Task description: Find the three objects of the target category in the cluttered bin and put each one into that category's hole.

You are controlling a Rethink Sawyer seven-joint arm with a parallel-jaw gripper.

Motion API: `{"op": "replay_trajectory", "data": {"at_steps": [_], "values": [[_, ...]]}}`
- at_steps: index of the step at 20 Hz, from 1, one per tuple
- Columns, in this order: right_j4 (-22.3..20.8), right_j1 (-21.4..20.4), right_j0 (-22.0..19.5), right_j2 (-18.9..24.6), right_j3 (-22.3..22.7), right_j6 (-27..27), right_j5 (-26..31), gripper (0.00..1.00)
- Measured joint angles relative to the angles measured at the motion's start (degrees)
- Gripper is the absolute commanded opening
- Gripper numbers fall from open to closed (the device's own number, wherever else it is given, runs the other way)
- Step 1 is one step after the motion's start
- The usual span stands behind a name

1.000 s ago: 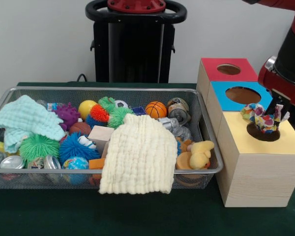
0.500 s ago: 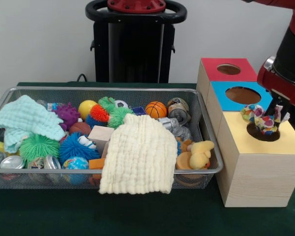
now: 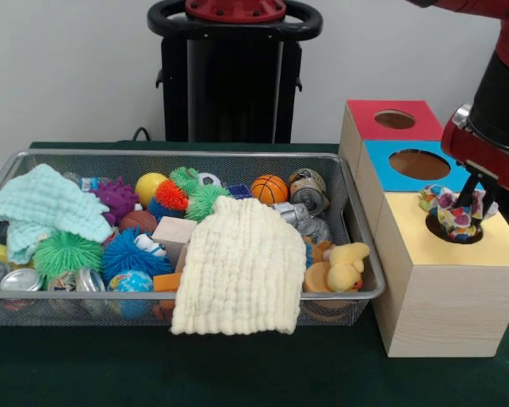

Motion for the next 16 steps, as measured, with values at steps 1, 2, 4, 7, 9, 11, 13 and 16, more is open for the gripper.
{"op": "replay_trajectory", "data": {"at_steps": [1,2,4,7,9,11,13,16], "values": [[0.0,0.02,0.0,0.0,0.05,0.0,-0.17,0.0],[0.0,0.02,0.0,0.0,0.07,0.0,-0.21,0.0],[0.0,0.05,0.0,0.0,0.24,0.0,-0.7,0.0],[0.0,0.04,0.05,0.0,0.53,0.0,-1.6,0.0],[0.01,0.04,0.06,0.0,0.61,0.0,-1.84,0.0],[0.0,0.04,0.14,0.0,0.77,0.0,-2.44,0.0],[0.01,0.04,0.18,0.0,0.86,0.0,-2.77,0.0],[0.0,0.04,0.32,-0.01,1.07,0.0,-3.47,0.0]]}}
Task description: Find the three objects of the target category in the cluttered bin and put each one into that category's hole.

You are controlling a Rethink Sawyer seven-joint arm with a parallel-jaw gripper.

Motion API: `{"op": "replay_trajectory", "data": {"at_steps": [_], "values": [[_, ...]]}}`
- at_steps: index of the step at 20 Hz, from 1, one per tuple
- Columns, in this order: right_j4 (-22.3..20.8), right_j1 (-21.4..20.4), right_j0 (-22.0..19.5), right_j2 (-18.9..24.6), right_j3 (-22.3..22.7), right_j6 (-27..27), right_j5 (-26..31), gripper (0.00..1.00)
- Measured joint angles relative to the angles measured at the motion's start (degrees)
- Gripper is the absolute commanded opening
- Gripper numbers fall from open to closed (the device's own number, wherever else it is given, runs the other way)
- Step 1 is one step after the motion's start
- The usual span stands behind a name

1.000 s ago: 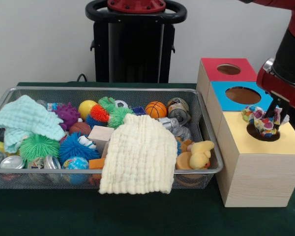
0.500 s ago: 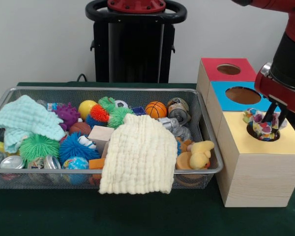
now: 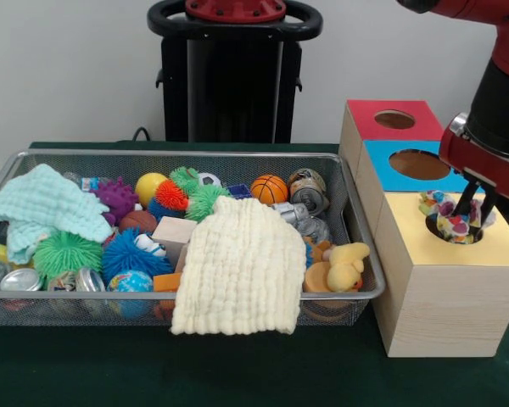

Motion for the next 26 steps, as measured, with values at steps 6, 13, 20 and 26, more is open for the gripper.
{"op": "replay_trajectory", "data": {"at_steps": [6,13,20,26], "values": [[0.01,-0.12,0.49,0.0,1.06,0.0,-1.54,0.0],[0.01,-0.16,1.57,0.02,3.58,0.0,-4.63,0.0],[0.04,-0.38,1.71,0.0,5.67,0.0,-7.32,0.0],[0.05,-0.67,2.04,0.01,7.29,0.0,-9.92,0.0]]}}
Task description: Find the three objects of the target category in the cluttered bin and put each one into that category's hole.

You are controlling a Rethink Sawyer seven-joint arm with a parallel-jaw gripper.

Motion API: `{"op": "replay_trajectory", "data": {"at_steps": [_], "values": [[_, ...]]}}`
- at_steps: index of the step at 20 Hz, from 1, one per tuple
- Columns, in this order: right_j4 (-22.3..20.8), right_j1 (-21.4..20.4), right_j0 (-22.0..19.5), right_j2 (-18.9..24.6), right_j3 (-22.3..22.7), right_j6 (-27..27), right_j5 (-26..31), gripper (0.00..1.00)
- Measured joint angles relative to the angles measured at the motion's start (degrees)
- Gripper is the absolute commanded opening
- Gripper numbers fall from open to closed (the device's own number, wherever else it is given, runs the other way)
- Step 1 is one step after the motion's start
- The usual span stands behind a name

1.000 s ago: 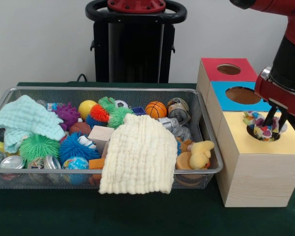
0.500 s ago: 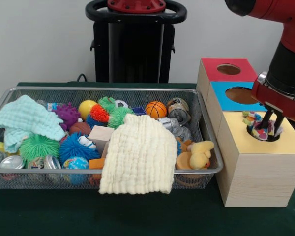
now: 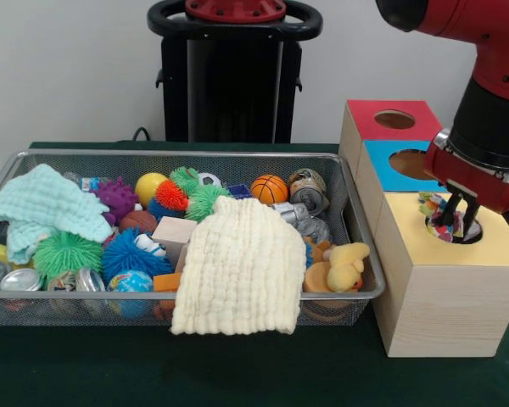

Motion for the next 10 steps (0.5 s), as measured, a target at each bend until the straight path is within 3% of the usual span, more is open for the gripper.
{"op": "replay_trajectory", "data": {"at_steps": [10], "values": [[0.4,-0.24,1.39,-0.01,2.39,0.0,-5.26,0.0]]}}
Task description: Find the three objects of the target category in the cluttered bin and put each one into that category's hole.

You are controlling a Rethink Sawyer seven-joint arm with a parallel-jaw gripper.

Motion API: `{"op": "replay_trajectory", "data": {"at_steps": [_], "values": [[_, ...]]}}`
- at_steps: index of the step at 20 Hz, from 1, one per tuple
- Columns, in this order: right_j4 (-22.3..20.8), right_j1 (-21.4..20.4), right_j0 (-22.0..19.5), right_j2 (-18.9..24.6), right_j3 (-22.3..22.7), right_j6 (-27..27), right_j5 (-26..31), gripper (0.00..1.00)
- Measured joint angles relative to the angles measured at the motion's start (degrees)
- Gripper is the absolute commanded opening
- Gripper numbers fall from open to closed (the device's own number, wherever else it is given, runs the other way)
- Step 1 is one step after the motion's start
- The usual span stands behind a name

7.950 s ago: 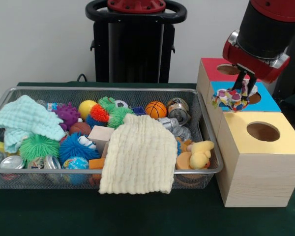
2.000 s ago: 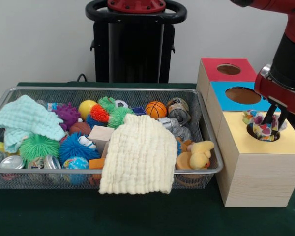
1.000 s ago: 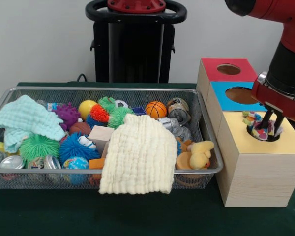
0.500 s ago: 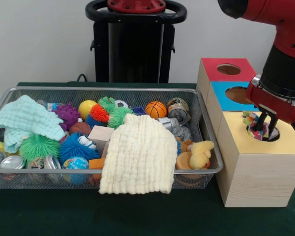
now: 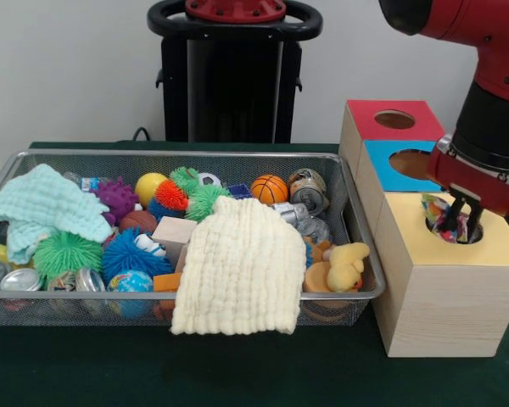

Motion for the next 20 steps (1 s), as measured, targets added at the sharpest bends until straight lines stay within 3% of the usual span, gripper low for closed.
{"op": "replay_trajectory", "data": {"at_steps": [20], "values": [[2.2,0.57,3.22,-0.85,5.08,0.01,-11.37,0.0]]}}
